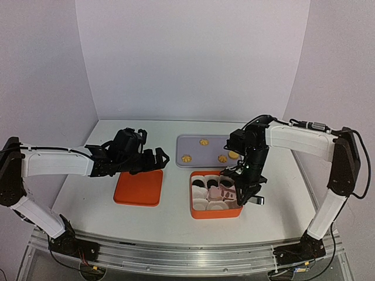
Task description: Pack the cookies
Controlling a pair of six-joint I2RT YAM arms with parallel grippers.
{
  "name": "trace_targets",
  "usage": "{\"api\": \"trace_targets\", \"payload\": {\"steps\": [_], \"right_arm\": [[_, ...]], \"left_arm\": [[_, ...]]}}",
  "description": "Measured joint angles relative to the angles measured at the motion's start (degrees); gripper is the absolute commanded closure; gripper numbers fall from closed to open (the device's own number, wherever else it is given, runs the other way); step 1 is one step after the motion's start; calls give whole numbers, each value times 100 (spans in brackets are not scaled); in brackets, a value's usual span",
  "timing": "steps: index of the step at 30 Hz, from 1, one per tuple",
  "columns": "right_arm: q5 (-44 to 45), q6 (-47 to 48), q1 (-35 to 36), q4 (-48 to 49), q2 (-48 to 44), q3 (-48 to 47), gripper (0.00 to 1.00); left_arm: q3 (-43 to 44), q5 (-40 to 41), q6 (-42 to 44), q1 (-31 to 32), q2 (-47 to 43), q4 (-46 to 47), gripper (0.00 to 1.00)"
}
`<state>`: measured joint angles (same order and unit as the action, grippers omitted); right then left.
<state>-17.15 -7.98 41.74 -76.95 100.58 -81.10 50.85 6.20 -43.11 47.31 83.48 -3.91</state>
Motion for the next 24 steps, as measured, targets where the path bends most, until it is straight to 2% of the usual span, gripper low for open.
{"api": "trace_targets", "payload": {"steps": [24], "right_arm": [[59, 24, 7, 22, 218, -118, 83]], "left_arm": [[-71, 2, -28, 0, -58, 54, 0]]}}
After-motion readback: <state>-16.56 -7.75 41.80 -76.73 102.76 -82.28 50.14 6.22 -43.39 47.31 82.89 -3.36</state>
